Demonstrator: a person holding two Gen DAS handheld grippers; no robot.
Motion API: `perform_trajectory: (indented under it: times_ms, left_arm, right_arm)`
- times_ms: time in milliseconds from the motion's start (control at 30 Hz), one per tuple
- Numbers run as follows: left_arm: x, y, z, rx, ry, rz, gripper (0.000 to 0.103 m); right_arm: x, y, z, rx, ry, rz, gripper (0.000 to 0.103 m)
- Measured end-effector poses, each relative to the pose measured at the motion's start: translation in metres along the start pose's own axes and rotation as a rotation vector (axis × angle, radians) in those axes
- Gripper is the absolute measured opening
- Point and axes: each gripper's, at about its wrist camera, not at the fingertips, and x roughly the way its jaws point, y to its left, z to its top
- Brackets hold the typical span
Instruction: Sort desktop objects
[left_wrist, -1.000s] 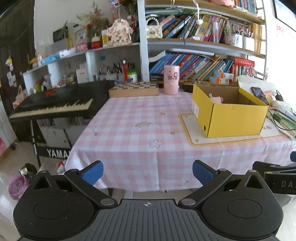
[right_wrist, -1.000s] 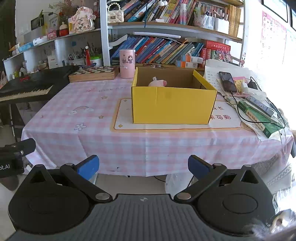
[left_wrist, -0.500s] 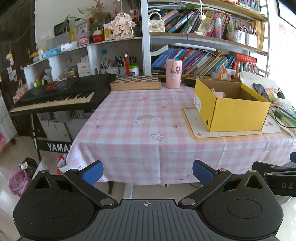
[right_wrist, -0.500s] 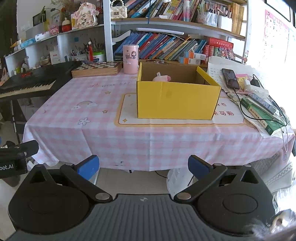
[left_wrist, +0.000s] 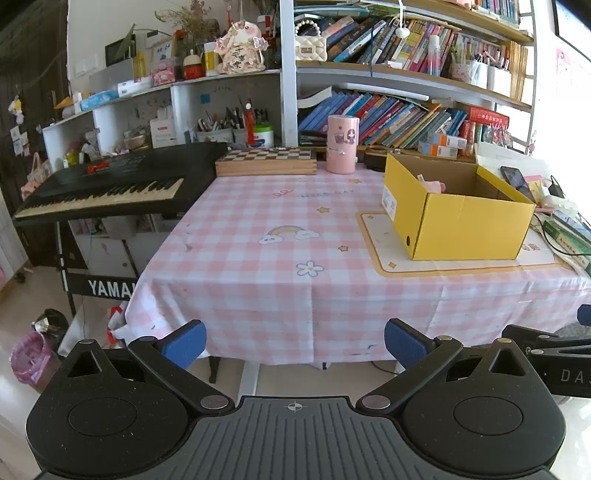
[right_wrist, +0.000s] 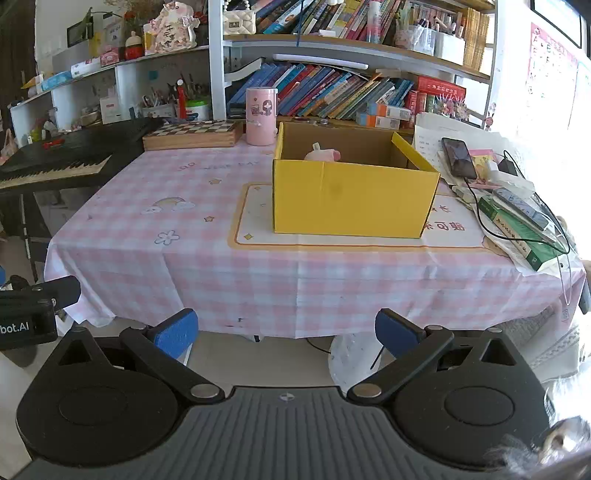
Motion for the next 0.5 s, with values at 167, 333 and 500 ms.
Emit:
perform_trajectory:
  times_ms: [167,333,500]
  left_arm:
    - [0.0003,-0.0023,0.0010,0.005,-0.004,-0.003,0.103]
    - [0.0009,-0.0027,0.0015,0.004,-0.003,-0.004,0.103]
    - [0.0013,-0.0026,0.0003,0.002,0.001,-0.004,0.103]
  right_arm:
    - [-0.0001,-0.0007,-0.0004,0.004,0.001,-0.004,0.103]
    - [-0.0001,-0.0010,-0.0005,0.002,0.002,-0.003,0.103]
    - [0.0008,-0.0006,0.0000,-0.001,0.005,-0.001,0.103]
